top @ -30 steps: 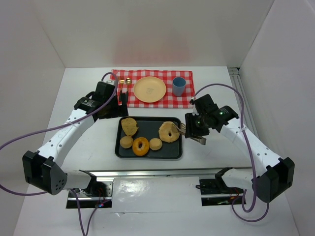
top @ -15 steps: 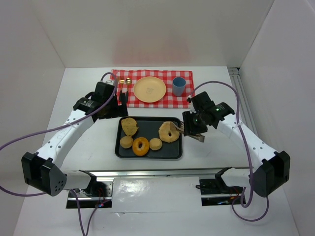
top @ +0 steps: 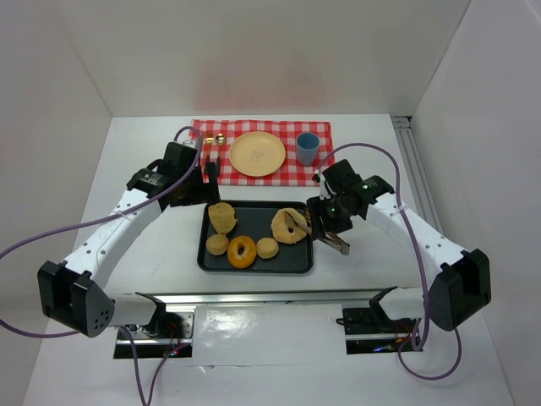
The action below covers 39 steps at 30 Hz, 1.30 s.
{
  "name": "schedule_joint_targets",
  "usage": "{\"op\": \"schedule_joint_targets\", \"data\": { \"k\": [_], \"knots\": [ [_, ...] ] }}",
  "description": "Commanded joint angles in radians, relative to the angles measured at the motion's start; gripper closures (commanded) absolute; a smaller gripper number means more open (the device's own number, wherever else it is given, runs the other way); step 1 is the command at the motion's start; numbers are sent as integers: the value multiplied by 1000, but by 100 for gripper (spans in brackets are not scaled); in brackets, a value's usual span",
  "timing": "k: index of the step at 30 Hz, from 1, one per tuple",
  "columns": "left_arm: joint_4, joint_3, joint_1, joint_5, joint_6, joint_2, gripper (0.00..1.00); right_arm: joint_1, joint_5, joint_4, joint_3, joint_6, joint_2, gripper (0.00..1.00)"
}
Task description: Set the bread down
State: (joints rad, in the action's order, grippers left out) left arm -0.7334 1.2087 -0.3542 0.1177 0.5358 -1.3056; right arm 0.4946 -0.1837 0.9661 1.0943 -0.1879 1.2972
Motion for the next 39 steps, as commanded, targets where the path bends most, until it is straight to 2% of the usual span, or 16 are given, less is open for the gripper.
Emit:
{"op": "schedule_joint_targets", "data": {
  "k": [1,3,8,9,13,21,25,31,39],
  "knots": [
    [9,6,3,-23,21,0,2,12,-11,-67,35,27,24,39],
    [9,6,3,-23,21,0,2,12,-11,-67,35,27,24,39],
    [9,6,3,-23,21,9,2,12,-22,-46,47,27,11,65],
    [9,6,3,-23,21,9,2,12,-22,-46,47,27,2,76],
    [9,6,3,-23,30,9,2,12,-13,-11,100,27,-7,100],
    [20,-3,3,-4,61,0,2,22,16,34,266,18,-7,100],
    [20,6,14,8,70,18,2,22,53,-88,331,-42,51,100],
    [23,-3,44,-10,79,40,1,42,170,-331,417,-117,229,100],
    [23,-24,54,-41,70,51,1,52,227,-409,624,-108,511,100]
  ]
}}
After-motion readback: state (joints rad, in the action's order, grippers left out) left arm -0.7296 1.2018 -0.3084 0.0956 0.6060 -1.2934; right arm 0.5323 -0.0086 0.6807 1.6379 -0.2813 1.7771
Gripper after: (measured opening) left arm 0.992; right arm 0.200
